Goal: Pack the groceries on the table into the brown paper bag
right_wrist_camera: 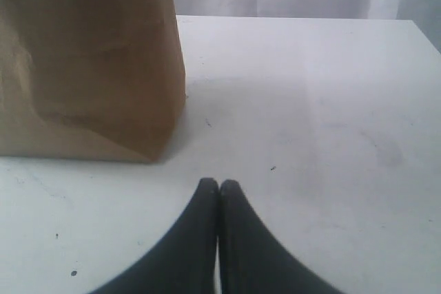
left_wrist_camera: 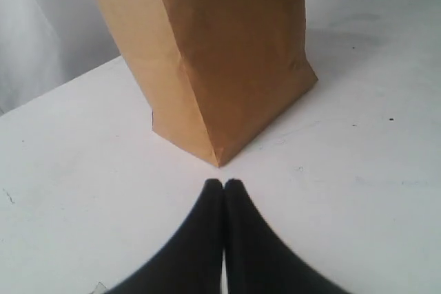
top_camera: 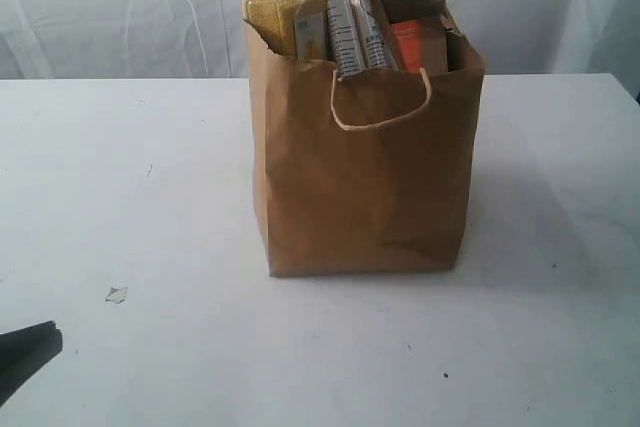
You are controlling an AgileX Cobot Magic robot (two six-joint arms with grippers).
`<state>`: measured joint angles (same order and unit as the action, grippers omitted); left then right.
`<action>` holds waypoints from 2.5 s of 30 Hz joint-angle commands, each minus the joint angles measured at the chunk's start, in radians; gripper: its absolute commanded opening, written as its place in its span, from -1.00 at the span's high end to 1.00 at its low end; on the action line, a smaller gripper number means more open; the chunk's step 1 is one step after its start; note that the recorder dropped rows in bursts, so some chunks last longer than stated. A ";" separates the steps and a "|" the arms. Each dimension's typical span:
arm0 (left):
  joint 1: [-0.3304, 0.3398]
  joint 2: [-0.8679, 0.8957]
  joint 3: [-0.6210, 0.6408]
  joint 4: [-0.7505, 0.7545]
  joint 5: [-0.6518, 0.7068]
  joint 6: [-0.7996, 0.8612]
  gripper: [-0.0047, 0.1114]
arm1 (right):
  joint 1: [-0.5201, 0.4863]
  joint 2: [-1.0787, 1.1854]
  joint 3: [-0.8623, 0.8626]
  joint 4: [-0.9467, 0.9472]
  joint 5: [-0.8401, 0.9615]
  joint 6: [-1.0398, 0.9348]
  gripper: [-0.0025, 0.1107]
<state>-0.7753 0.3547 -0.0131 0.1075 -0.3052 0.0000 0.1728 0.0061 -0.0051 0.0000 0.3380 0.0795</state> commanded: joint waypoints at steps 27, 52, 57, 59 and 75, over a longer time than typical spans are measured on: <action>-0.005 -0.355 0.013 -0.041 0.380 -0.102 0.92 | -0.004 -0.006 0.005 0.000 -0.003 0.003 0.96; 0.064 -0.355 0.013 -0.041 0.413 -0.114 0.92 | -0.004 -0.006 0.005 0.000 -0.003 0.003 0.96; 0.086 -0.355 0.013 -0.041 0.412 -0.114 0.92 | -0.004 -0.006 0.005 0.000 -0.003 0.003 0.96; 0.093 -0.355 0.013 -0.041 0.412 -0.114 0.92 | -0.004 -0.006 0.005 0.000 -0.003 0.003 0.96; 0.095 -0.355 0.013 -0.041 0.412 -0.114 0.92 | -0.004 -0.006 0.005 0.000 -0.003 0.003 0.96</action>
<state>-0.6851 0.0054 -0.0039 0.0721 0.1088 -0.1033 0.1728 0.0061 -0.0051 0.0000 0.3380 0.0795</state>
